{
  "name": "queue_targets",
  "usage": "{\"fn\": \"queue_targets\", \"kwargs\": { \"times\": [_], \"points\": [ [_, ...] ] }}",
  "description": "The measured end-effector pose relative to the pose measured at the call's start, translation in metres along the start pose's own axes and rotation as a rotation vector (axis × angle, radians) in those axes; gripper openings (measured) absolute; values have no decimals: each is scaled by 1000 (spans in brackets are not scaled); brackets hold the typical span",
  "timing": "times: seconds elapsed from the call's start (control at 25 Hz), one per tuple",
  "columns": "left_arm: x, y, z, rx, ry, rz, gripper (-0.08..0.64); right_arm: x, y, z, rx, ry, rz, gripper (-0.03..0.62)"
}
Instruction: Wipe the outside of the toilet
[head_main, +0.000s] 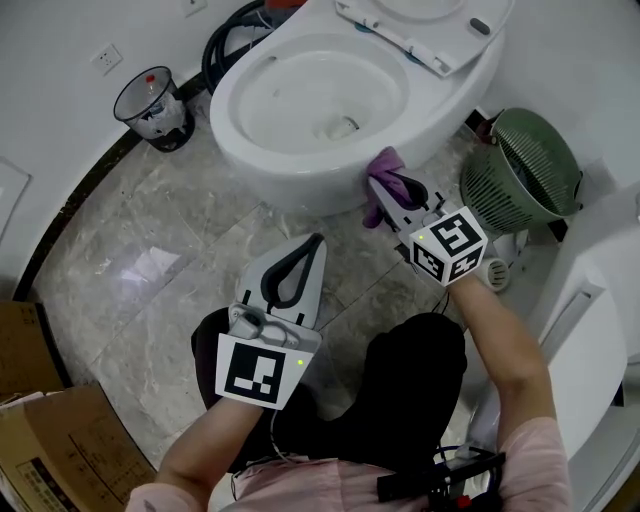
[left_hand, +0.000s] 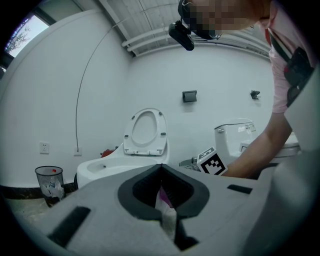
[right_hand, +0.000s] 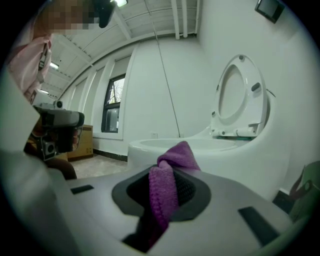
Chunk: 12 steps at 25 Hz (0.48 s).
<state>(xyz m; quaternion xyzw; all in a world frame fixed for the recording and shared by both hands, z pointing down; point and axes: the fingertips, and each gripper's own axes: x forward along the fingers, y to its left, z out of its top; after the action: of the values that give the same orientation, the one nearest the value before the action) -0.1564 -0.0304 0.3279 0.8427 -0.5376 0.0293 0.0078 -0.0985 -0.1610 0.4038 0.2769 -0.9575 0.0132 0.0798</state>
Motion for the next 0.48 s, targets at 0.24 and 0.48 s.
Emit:
{"fn": "queue_targets", "kwargs": {
  "times": [0.24,0.48],
  "points": [
    [-8,7,1,-6,-11,12,9,10,25,5,-16,-3,54,58],
    [-17,15,1,-11,-20,27,9,19,45,6,-28,1,97,58]
  ]
}}
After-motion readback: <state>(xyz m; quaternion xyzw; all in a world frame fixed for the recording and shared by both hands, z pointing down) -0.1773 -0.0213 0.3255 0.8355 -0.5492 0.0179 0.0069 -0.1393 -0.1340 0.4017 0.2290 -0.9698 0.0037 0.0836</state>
